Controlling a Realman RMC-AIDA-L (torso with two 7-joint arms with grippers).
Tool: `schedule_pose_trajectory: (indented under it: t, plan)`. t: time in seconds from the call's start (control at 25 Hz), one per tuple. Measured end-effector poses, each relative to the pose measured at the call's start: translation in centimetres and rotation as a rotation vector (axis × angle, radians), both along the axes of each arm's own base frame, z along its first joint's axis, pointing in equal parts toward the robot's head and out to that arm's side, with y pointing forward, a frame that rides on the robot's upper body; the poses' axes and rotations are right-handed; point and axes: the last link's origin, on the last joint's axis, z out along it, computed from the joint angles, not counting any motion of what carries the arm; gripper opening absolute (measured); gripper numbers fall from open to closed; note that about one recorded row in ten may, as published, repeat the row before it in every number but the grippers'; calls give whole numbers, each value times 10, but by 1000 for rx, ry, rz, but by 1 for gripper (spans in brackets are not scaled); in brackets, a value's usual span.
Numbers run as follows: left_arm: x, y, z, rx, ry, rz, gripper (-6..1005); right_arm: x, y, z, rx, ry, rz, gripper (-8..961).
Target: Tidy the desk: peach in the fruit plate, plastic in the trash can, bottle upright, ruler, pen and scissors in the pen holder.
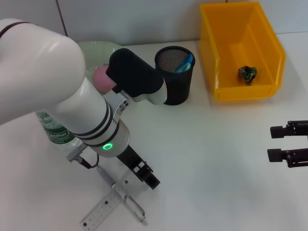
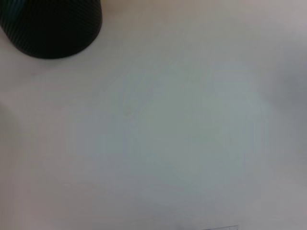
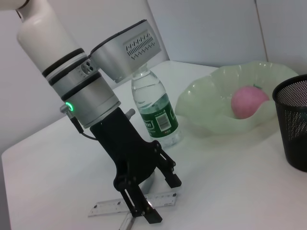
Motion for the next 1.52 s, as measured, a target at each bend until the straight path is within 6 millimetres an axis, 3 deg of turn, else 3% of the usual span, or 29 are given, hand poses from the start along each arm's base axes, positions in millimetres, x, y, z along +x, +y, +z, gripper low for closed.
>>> schedule_pose_trajectory:
  t: [0.76, 1.12, 1.32, 1.52]
  plan:
    - [-1, 0, -2, -6, 32, -28, 648, -1, 1, 0, -8, 6, -6, 746]
    - [2, 0, -2, -6, 34, -41, 383, -2, 2, 0, -8, 6, -5, 746]
    - [13, 4, 9, 8, -4, -24, 384, -2, 2, 1, -3, 5, -8, 746]
    - [29, 16, 38, 56, -102, 16, 384, 0, 2, 4, 9, 3, -13, 746]
